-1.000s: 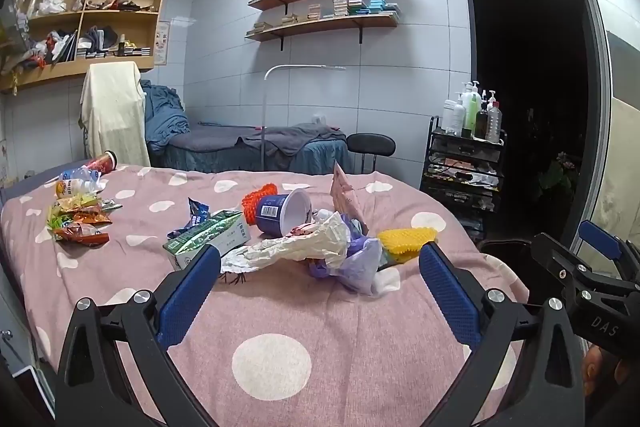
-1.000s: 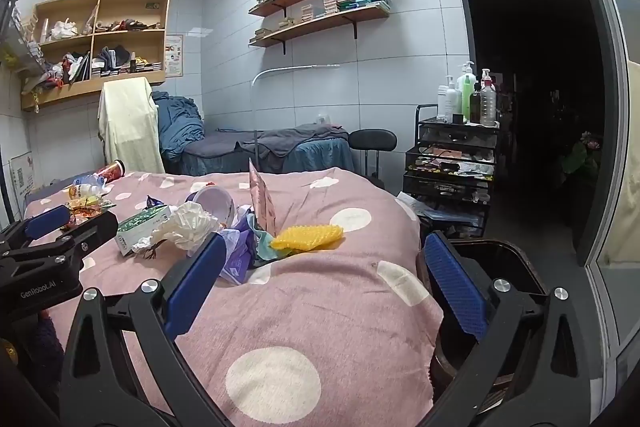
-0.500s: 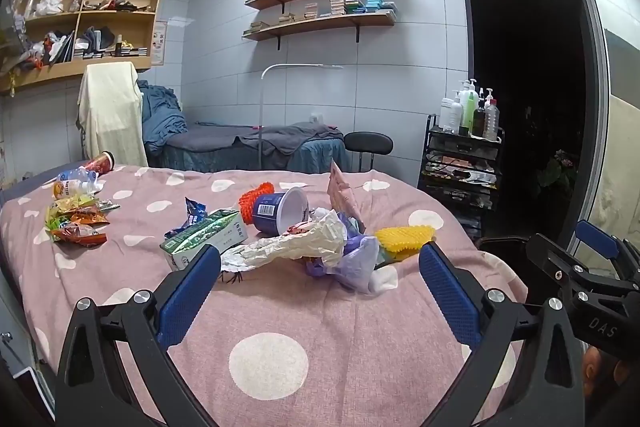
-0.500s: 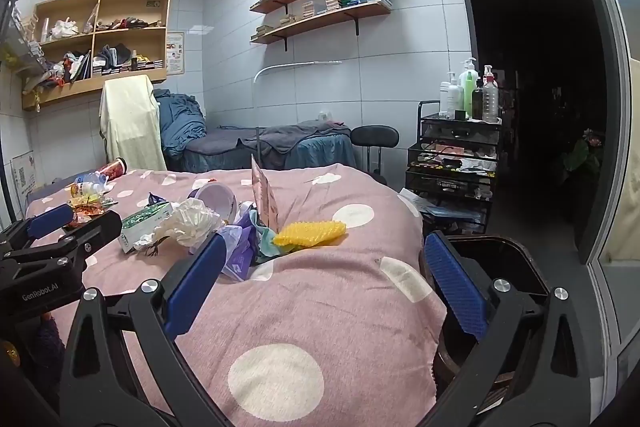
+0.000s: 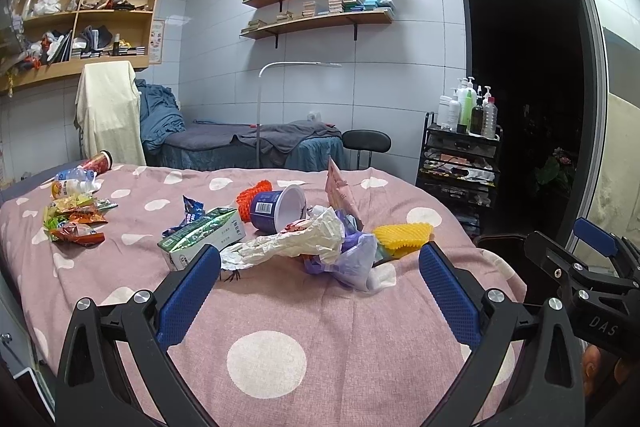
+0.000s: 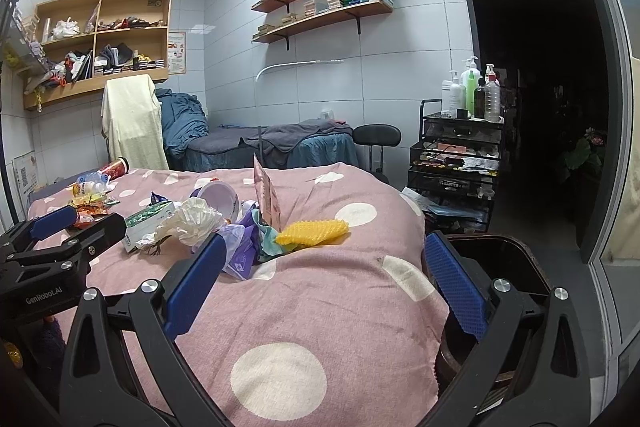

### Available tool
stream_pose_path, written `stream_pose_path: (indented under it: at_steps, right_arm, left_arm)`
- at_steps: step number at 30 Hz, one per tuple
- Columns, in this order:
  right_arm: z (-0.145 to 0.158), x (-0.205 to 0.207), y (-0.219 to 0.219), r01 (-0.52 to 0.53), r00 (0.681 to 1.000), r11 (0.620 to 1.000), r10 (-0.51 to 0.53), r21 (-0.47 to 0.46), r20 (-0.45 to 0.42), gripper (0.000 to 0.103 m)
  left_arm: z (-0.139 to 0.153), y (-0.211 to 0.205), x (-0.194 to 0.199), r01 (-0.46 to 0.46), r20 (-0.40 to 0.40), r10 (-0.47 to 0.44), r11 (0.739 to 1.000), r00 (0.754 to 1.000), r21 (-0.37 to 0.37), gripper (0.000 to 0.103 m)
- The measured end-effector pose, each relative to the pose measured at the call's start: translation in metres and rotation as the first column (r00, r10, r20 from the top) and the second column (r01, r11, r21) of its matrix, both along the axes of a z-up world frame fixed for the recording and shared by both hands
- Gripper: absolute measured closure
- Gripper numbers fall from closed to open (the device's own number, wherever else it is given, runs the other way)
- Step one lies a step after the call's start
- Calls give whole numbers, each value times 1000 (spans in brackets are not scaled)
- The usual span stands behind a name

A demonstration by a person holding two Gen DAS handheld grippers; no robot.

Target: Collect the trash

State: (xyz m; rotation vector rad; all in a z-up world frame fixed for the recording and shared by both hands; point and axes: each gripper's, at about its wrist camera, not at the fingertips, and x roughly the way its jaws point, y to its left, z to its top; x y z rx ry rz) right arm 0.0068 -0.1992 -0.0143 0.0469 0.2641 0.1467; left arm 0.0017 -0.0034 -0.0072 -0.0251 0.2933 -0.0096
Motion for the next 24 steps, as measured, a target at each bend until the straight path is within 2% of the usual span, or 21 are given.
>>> stream_pose_path:
  at_steps: [24]
  right_arm:
    - [4, -5, 3, -13, 1000, 1000, 13, -5, -2, 5]
  left_arm:
    - [-1, -2, 1, -1, -3, 1, 1000, 1000, 1, 5]
